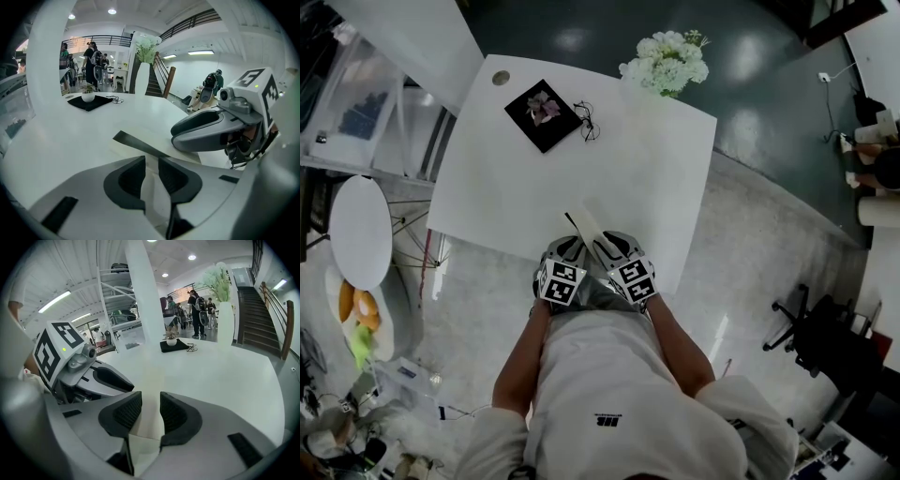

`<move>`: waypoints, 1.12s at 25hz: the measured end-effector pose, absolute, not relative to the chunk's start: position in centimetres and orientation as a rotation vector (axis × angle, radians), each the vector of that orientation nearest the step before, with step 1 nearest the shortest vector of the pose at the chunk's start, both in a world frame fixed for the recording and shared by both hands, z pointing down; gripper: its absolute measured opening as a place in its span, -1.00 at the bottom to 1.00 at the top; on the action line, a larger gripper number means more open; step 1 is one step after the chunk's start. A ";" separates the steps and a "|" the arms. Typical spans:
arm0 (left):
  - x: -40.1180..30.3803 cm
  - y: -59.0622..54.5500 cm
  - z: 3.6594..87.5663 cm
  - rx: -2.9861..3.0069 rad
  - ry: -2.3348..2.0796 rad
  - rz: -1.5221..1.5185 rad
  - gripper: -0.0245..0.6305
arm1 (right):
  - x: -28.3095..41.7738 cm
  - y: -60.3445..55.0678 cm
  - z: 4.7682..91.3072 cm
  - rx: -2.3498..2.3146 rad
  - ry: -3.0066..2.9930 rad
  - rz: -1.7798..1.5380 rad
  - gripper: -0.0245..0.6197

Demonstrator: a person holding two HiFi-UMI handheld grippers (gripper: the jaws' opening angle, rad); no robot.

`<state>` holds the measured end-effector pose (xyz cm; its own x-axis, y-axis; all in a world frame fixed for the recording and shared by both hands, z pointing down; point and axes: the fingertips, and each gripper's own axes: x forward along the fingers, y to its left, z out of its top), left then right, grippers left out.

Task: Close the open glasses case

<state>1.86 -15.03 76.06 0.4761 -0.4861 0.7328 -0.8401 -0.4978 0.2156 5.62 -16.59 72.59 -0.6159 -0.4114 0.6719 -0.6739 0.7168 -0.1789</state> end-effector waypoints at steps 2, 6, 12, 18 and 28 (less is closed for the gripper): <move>1.8 -15.0 76.2 2.155 -1.095 0.821 -0.62 | 5.6 -16.5 72.9 0.814 -2.306 0.560 -0.54; 1.5 -14.7 76.5 2.145 -1.096 0.828 -0.62 | 5.3 -16.4 72.9 0.815 -2.308 0.554 -0.54; 1.5 -14.7 76.7 2.142 -1.097 0.831 -0.62 | 5.3 -16.2 73.3 0.811 -2.301 0.535 -0.52; 1.2 -14.2 77.0 2.129 -1.096 0.853 -0.62 | 4.8 -15.9 73.2 0.792 -2.298 0.530 -0.52; 0.8 -13.8 77.7 2.105 -1.090 0.896 -0.62 | 4.3 -15.6 73.3 0.784 -2.279 0.520 -0.44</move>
